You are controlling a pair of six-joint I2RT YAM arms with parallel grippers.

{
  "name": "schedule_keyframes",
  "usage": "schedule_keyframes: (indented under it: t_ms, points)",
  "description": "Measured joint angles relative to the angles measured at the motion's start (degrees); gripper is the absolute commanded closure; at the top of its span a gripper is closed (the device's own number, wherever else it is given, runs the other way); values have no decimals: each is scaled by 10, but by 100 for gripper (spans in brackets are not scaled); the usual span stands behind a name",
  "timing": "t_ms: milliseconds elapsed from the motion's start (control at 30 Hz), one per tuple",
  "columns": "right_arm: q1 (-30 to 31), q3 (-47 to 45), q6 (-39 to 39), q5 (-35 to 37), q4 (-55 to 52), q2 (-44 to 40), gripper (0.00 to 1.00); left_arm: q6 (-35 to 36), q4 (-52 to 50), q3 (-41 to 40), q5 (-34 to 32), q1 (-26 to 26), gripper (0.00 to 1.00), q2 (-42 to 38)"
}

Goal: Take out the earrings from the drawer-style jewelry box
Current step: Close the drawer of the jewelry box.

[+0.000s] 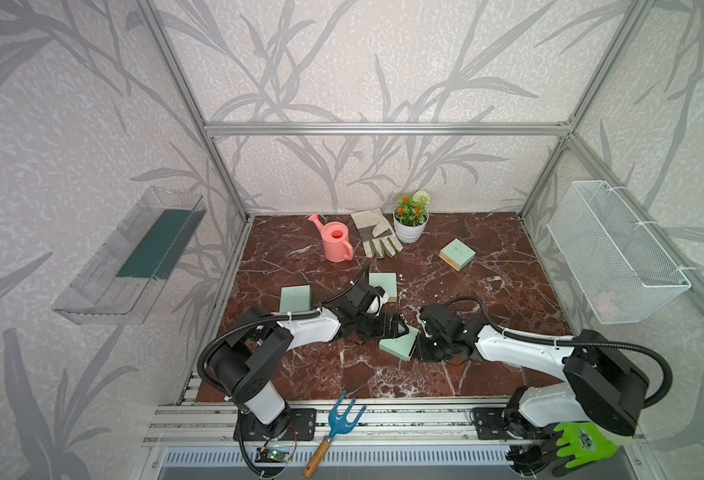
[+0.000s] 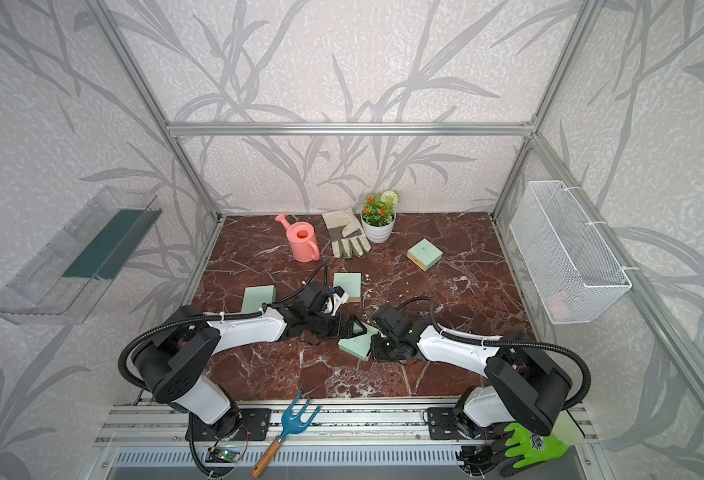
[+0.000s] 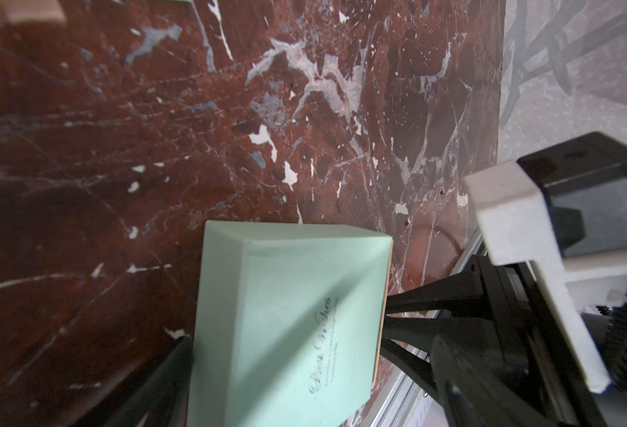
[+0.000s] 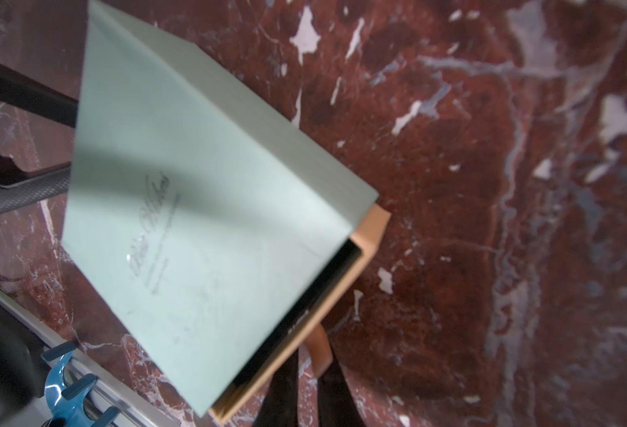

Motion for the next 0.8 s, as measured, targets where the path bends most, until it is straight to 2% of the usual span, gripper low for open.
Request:
schedule_keyframes:
  t_ms: [500,667,800]
  points:
    - [10,-28,44,26,58,-5,87,0,2,0,0,0,1,0]
    - [10,-29,46,70,9,-56,86,-3,-4,-5,-11,11,1,-23]
    - [10,-27,39,113,-48,-104,80,-15,-5,-40,-18,46,1,-93]
